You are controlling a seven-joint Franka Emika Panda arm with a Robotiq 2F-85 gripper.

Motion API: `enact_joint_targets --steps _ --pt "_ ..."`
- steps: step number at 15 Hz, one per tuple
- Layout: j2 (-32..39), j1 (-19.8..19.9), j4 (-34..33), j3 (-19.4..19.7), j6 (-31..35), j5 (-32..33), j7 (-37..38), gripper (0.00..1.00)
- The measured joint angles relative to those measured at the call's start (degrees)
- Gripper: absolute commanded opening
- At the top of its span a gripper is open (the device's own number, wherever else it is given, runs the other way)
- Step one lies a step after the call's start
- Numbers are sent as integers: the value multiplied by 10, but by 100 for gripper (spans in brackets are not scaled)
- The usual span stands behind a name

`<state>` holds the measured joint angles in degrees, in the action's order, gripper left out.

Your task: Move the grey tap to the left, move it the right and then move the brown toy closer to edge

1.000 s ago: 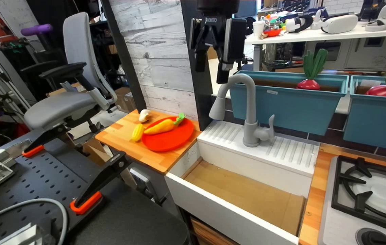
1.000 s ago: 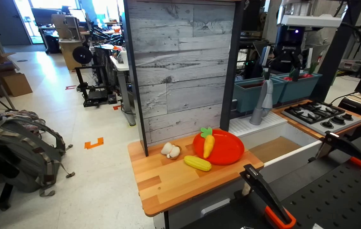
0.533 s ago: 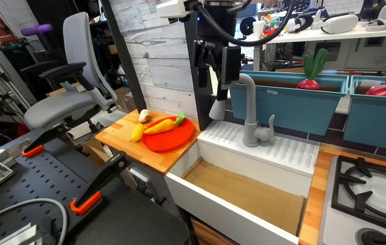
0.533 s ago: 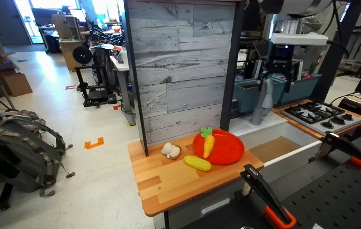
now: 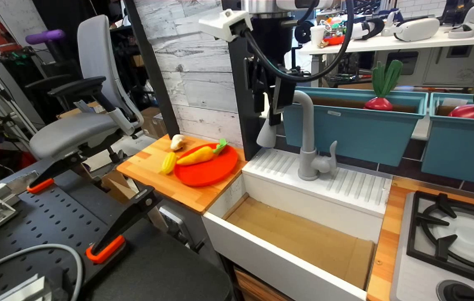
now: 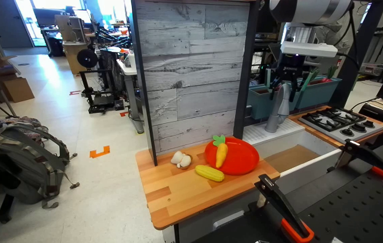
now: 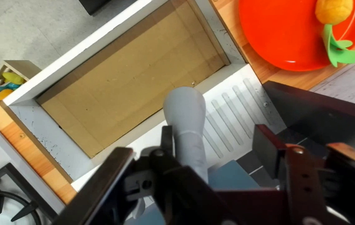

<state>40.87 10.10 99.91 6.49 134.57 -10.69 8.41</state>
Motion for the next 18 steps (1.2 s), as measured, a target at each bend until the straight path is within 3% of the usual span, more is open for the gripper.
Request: enact_joint_targets --steps 5,11,18 --pt "0 6 -1 5 3 -2 2 2" --pt "-2 8 1 7 0 13 -9 6" --pt "-4 9 6 18 0 68 -100 6"
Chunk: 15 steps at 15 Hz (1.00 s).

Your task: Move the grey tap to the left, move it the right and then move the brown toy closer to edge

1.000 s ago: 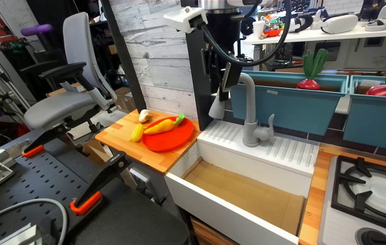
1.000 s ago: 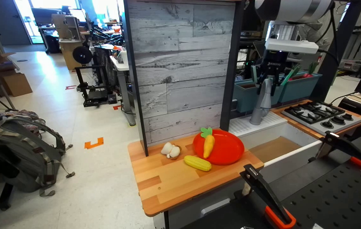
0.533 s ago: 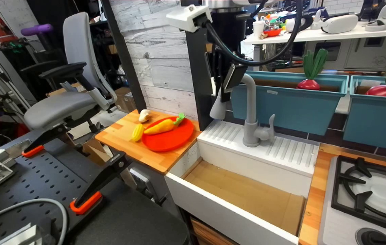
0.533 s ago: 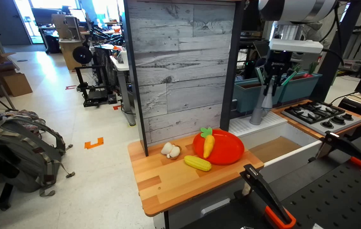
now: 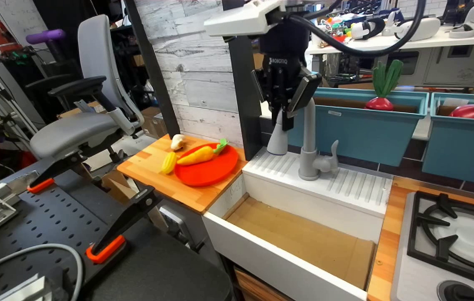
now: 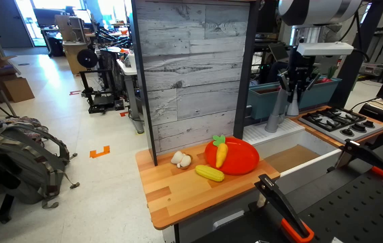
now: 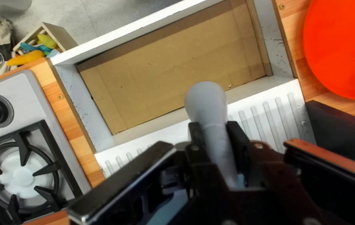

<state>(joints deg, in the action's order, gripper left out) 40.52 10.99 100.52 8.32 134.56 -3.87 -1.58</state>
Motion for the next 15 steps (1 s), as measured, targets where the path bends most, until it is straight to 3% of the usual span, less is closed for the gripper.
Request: enact_joint_targets --steps 4,5,6,8,13,15 --pt "2 5 -3 1 0 16 -59 6" --pt "2 6 -3 1 0 17 -69 23" --pt "2 7 -3 1 0 18 -76 50" --pt "2 7 -4 1 0 23 -83 55" --pt "2 8 -5 7 1 54 -83 94" --pt "2 8 -5 10 1 69 -83 100"
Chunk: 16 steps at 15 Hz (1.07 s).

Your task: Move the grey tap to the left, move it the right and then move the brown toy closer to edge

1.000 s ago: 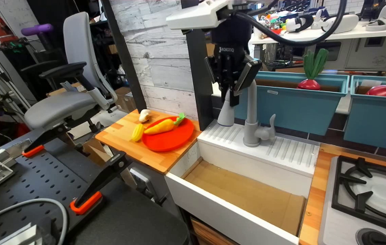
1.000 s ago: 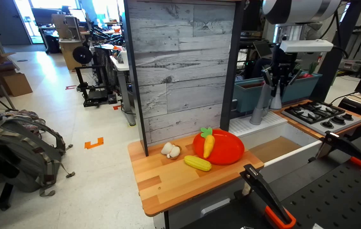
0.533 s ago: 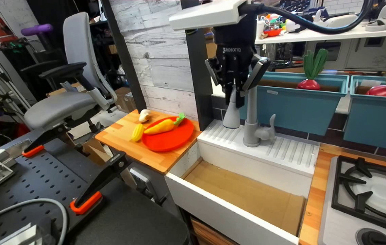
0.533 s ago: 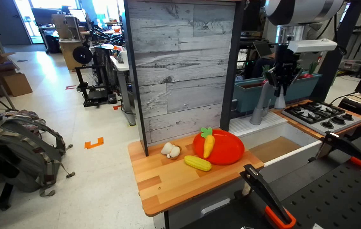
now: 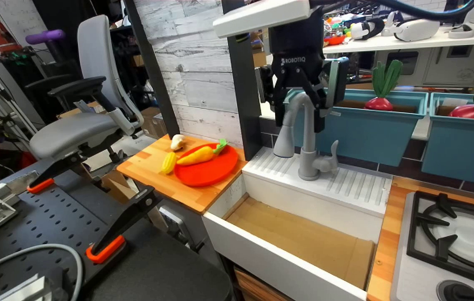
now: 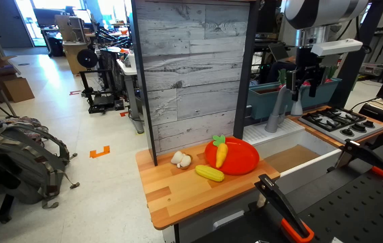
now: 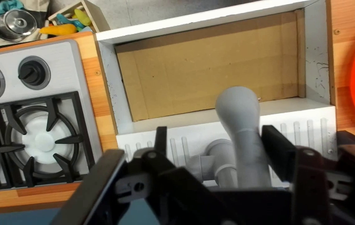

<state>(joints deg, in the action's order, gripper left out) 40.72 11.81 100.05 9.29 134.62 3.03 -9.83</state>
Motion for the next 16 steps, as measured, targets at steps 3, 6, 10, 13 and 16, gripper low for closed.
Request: enact_joint_targets --steps 3,6,10,13,16 --pt "-6 0 6 3 2 21 -10 100" --pt "-31 0 34 4 20 28 -20 100" --pt "-87 1 89 0 44 26 -39 100" --pt "-129 3 133 -18 58 20 -62 100" --pt "-159 2 174 -47 68 15 -77 100"
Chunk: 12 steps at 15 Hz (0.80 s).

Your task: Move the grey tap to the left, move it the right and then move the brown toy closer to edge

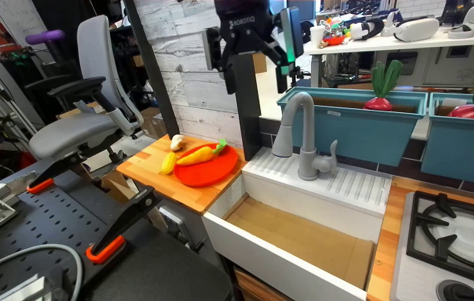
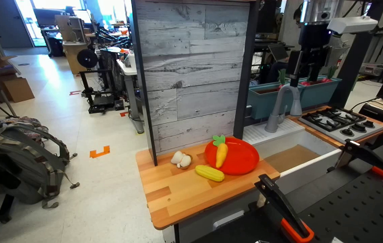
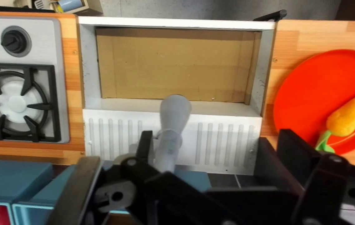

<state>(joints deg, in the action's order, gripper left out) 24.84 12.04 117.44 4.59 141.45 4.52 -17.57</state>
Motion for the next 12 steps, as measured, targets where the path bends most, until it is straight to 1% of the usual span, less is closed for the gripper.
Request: enact_joint_targets --steps 3,5,12 --pt "-9 -11 30 -26 9 0 -3 100" --pt "-9 -25 43 -39 10 0 -3 100" --pt "1 -96 50 -71 10 3 12 100"
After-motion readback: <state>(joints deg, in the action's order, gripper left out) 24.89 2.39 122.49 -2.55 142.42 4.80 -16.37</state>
